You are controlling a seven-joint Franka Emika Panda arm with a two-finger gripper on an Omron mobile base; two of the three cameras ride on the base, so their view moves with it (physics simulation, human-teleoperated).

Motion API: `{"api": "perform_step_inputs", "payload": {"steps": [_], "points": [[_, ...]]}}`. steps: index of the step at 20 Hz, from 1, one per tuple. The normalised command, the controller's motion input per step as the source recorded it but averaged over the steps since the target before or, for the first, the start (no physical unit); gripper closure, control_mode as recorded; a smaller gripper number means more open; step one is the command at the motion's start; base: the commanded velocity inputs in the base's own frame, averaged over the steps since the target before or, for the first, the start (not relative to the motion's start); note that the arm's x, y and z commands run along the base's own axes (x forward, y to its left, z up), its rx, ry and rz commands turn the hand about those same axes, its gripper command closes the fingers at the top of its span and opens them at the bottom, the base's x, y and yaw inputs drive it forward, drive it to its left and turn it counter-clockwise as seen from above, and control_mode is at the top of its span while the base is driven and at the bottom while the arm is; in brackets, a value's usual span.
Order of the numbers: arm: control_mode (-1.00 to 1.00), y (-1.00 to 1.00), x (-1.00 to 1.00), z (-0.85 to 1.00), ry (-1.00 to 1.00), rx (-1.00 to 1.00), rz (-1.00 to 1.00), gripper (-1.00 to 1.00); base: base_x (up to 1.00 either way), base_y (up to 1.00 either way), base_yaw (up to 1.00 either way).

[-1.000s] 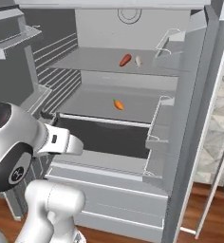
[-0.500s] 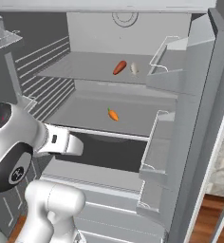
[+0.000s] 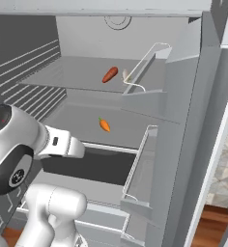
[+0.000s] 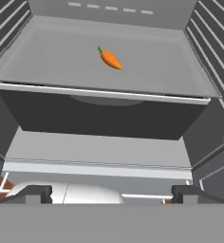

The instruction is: Place one carrot and one fish in each tupperware on the nearby counter, to pack two identical lunches.

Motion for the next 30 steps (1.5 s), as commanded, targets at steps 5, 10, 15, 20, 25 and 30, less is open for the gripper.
{"api": "perform_step_inputs", "payload": {"steps": [5, 10, 15, 20, 25, 30], "points": [[1.00, 0.00, 0.00, 0.00, 0.00, 0.00, 0.00, -1.00, 0.30, -0.28, 0.00], [-1.00, 0.00, 0.36, 0.01, -0.01, 0.00, 0.00, -1.00, 0.00, 0.00, 0.00], [-1.00, 0.00, 0.35, 0.21, -0.07, 0.00, 0.00, -1.00, 0.00, 0.00, 0.00], [-1.00, 0.00, 0.22, 0.39, -0.12, 0.02, 0.00, -1.00, 0.00, 0.00, 0.00], [-1.00, 0.00, 0.17, 0.53, -0.20, 0.09, 0.00, -1.00, 0.00, 0.00, 0.00], [-1.00, 0.00, 0.30, 0.47, -0.12, 0.11, -0.01, -1.00, 0.00, 0.00, 0.00]]}}
